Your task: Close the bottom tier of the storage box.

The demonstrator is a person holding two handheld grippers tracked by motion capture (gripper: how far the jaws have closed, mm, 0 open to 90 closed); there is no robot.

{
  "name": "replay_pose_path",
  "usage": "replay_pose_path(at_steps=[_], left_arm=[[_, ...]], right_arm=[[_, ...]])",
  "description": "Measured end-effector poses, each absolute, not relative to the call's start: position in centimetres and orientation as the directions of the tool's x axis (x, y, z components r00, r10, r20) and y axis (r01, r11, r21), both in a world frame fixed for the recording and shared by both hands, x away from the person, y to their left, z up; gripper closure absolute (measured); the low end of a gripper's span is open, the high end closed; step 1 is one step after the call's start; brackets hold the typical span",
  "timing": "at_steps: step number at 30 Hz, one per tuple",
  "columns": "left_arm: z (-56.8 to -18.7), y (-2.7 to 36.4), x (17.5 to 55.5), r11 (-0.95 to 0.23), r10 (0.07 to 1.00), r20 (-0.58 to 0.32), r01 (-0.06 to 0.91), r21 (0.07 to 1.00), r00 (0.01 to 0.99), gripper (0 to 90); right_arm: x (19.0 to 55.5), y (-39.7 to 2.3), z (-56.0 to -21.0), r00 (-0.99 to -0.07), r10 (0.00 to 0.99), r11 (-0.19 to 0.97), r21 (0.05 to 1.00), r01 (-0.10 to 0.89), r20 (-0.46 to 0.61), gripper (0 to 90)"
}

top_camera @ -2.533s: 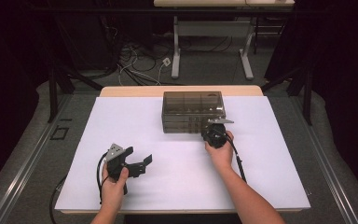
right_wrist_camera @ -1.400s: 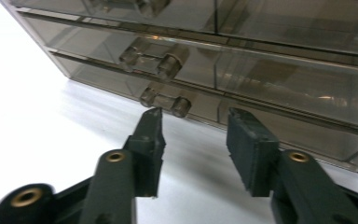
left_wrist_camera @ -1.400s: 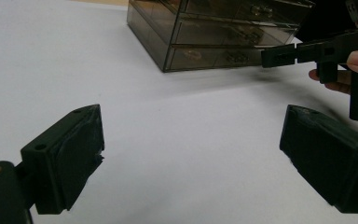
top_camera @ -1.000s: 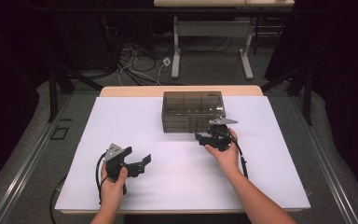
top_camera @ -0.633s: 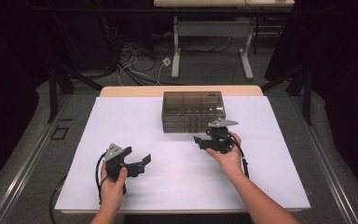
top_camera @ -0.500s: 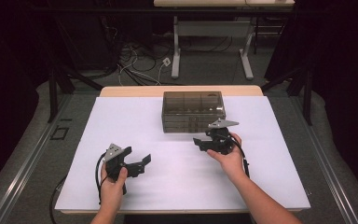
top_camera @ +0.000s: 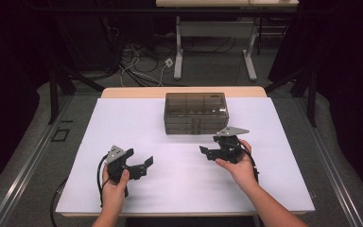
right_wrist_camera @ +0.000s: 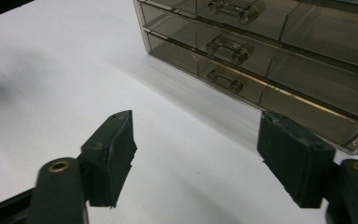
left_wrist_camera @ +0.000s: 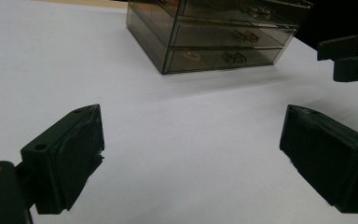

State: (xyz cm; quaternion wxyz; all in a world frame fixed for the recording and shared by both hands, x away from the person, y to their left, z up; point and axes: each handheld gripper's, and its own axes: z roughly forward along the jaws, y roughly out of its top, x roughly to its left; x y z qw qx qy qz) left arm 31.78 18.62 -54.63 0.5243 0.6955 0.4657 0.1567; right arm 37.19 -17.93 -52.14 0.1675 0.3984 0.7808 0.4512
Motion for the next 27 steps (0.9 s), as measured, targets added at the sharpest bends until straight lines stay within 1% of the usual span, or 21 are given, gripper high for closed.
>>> replay_pose_path(at_steps=[6, 10, 13, 15, 19, 27], left_arm=[[-54.6, 18.6, 31.8, -0.018, 0.812, -0.270, 0.484, 0.875, 0.518, 6.6], [-54.6, 18.7, 31.7, -0.017, 0.813, -0.270, 0.483, 0.875, 0.517, 6.6], [-54.6, 18.6, 31.7, -0.018, 0.813, -0.268, 0.482, 0.876, 0.517, 6.6], [-54.6, 18.6, 31.7, -0.017, 0.812, -0.271, 0.485, 0.874, 0.517, 6.6], [-54.6, 18.7, 31.7, -0.016, 0.814, -0.269, 0.483, 0.876, 0.514, 6.6], [-54.6, 18.8, 31.6, -0.018, 0.816, -0.267, 0.484, 0.875, 0.513, 6.6]], right_arm=[[36.1, -18.8, -51.9, -0.635, 0.768, 0.276, 0.854, 0.441, 0.080, 24.4], [35.4, -19.6, -51.8, -0.636, 0.766, 0.271, 0.850, 0.451, 0.093, 21.9], [34.8, -20.2, -51.7, -0.638, 0.765, 0.274, 0.850, 0.449, 0.090, 18.5], [34.5, -20.6, -51.7, -0.634, 0.766, 0.264, 0.847, 0.462, 0.107, 15.3], [34.0, -21.6, -51.7, -0.603, 0.786, 0.229, 0.842, 0.489, 0.137, 14.6], [33.4, -23.5, -52.1, -0.576, 0.807, 0.212, 0.847, 0.488, 0.130, 14.6]])
